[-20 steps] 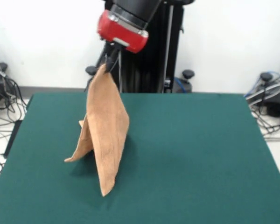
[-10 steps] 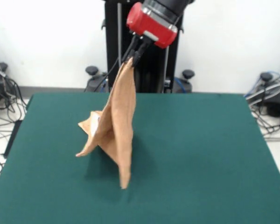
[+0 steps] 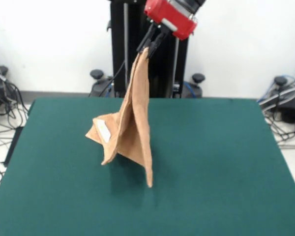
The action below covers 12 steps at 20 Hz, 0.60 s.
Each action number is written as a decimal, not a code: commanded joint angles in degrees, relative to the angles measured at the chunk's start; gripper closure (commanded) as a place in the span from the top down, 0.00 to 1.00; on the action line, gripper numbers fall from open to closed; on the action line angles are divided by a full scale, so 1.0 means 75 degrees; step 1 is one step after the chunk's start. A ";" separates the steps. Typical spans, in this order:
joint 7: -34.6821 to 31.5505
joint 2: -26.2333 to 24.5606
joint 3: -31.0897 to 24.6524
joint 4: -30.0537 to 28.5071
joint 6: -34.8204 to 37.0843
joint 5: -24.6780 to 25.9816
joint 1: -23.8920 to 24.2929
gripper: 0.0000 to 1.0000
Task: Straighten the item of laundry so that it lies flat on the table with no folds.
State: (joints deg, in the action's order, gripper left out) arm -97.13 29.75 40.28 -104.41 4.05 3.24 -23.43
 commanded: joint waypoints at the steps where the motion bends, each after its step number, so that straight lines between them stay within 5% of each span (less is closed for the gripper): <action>1: -0.3139 -0.1531 0.0308 -0.0980 -0.0724 -0.1572 -0.0693 0.00; 12: -0.3735 -0.3357 0.1007 -0.1172 -0.1280 -0.3755 -0.2294 0.00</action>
State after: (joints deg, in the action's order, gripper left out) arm -105.23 15.14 45.97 -110.29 -3.70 -13.55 -33.81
